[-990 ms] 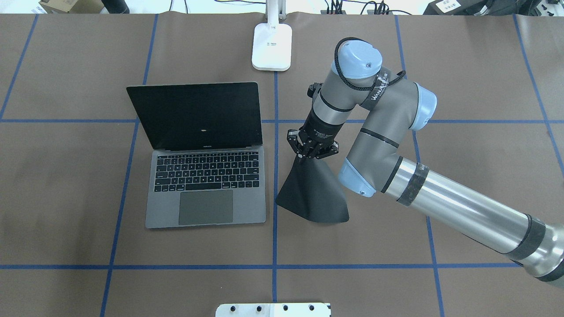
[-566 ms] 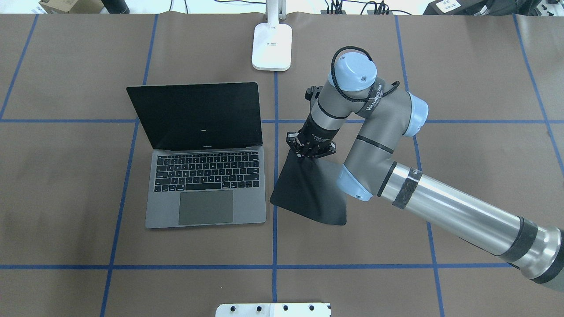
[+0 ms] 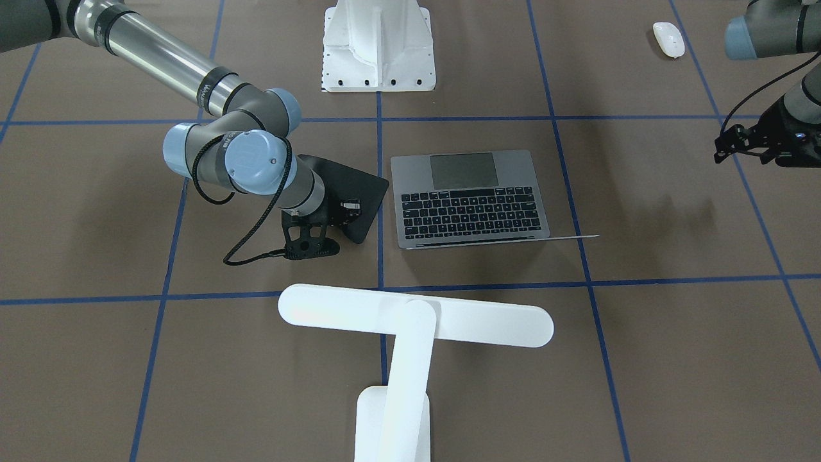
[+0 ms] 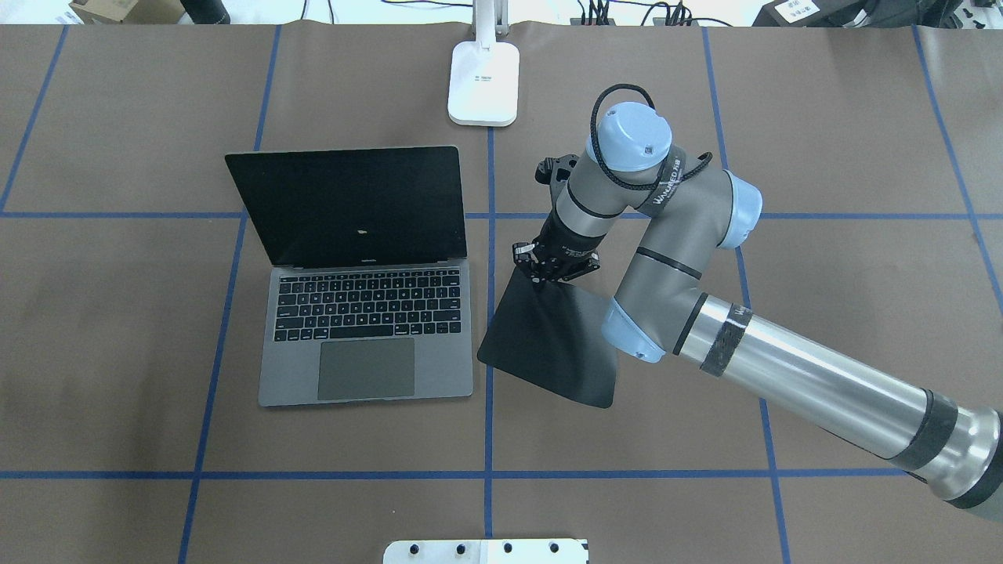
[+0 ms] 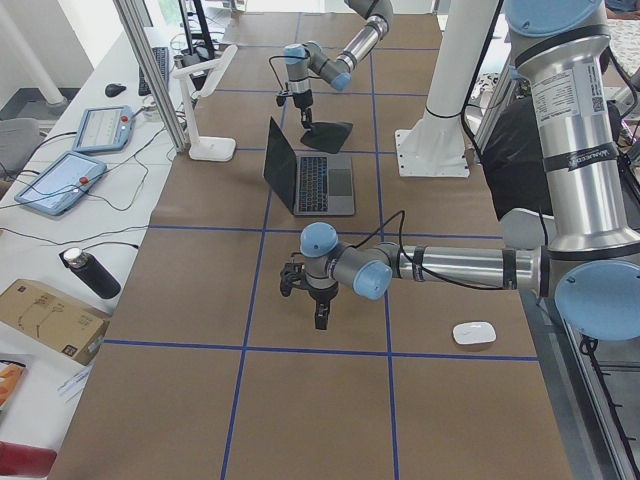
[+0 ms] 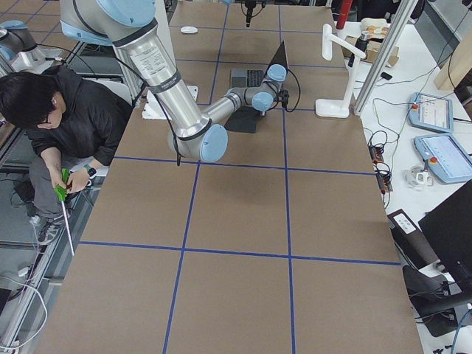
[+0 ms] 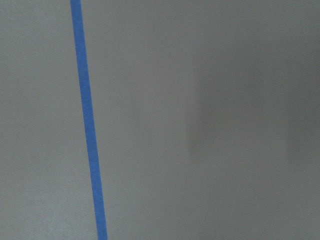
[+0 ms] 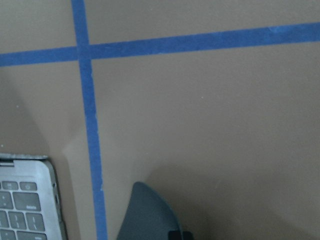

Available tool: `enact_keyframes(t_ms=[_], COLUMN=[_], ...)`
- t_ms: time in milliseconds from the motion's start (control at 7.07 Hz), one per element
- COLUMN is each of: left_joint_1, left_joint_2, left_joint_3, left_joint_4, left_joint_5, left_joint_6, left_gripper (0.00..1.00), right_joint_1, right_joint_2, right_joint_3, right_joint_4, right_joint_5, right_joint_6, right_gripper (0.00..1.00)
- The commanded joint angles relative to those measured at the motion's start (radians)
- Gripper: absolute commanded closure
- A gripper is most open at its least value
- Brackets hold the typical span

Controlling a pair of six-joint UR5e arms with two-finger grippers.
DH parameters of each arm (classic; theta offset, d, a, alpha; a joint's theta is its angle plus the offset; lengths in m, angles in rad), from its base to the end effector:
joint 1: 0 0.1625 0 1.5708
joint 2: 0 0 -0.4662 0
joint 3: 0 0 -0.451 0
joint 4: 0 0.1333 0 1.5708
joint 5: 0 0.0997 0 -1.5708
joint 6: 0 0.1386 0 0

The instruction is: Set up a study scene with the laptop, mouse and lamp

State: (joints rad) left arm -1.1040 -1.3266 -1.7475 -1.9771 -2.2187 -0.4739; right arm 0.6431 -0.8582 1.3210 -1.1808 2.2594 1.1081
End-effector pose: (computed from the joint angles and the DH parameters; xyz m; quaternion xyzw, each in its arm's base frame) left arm 0.1663 -0.4403 0.7164 0.0003 0.3521 0.0504 0.9346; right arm -0.6567 -0.5486 0.3092 -0.0571 -0.4927 -0.0618 0.8661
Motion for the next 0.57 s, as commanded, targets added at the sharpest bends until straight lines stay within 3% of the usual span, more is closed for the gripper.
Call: enact_keyframes(t_ms=[0, 424], left_joint_1=[-0.001, -0.001], left_joint_2=[-0.006, -0.008], left_joint_3=[0.011, 0.02], left_joint_4=[0.001, 0.0], left_joint_5=[0.001, 0.001], left_joint_6=[0.0, 0.0], left_gripper=[0.0, 0.0], right_joint_1=[-0.003, -0.002], right_joint_2=[-0.013, -0.03], right_joint_3=[0.007, 0.05], right_joint_4=[0.0, -0.002], right_joint_5=[-0.006, 0.008], right_joint_6=[-0.15, -0.248], right_gripper=[1.0, 1.0])
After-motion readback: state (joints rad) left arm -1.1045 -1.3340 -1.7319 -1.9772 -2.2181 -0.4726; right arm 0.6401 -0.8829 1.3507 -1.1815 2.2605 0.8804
